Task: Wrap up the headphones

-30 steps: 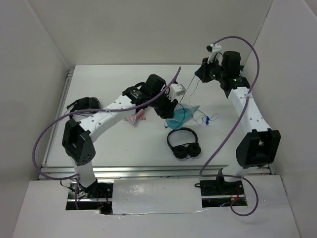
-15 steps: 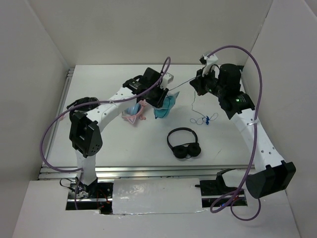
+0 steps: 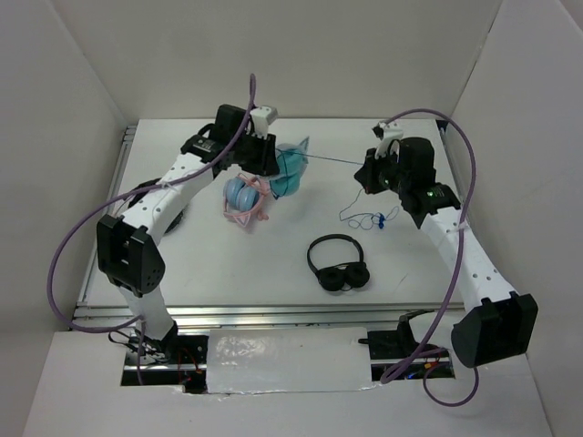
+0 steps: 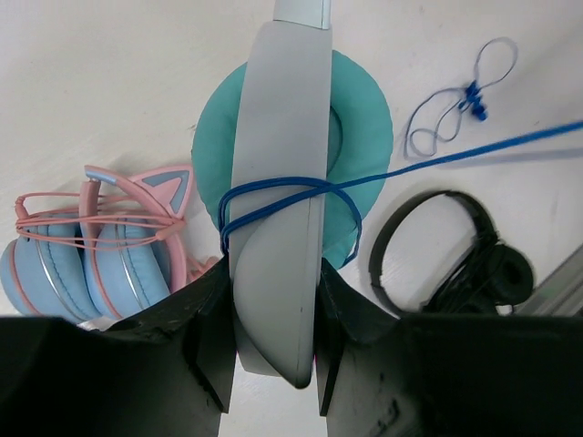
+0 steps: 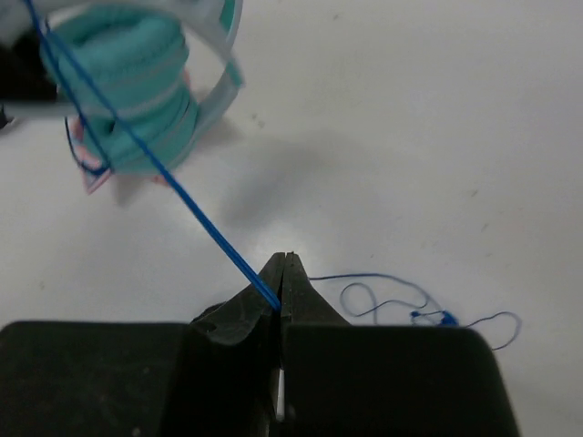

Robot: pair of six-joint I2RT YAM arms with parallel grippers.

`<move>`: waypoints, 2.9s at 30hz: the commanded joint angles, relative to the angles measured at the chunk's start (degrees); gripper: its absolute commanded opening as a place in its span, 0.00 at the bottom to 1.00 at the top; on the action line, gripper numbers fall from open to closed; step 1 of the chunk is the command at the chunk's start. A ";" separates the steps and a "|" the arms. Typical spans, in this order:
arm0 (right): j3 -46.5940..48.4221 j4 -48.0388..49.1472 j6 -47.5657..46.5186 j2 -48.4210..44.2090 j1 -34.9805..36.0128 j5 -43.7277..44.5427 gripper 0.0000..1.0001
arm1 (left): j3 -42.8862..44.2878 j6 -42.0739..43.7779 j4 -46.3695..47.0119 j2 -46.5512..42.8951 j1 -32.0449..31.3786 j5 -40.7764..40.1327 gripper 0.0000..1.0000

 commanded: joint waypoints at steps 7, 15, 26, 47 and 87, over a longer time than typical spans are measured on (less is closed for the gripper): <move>-12.74 12.27 4.05 -0.89 4.46 -16.25 0.03 | 6.12 -11.86 14.03 -1.83 10.22 21.98 0.00; -14.16 17.30 2.38 5.61 11.31 -16.72 0.10 | 10.35 -23.09 23.67 0.02 11.28 26.55 0.00; -6.96 28.55 3.08 20.98 12.55 -8.70 0.53 | 8.24 -37.79 43.65 -5.16 6.80 47.47 0.00; -11.59 41.01 2.13 24.53 12.73 -23.65 0.63 | 24.68 -40.34 37.92 -6.92 9.51 48.00 0.00; -14.01 45.79 -8.95 20.46 11.59 -12.04 1.00 | 32.24 -53.79 47.61 -4.11 18.93 52.40 0.00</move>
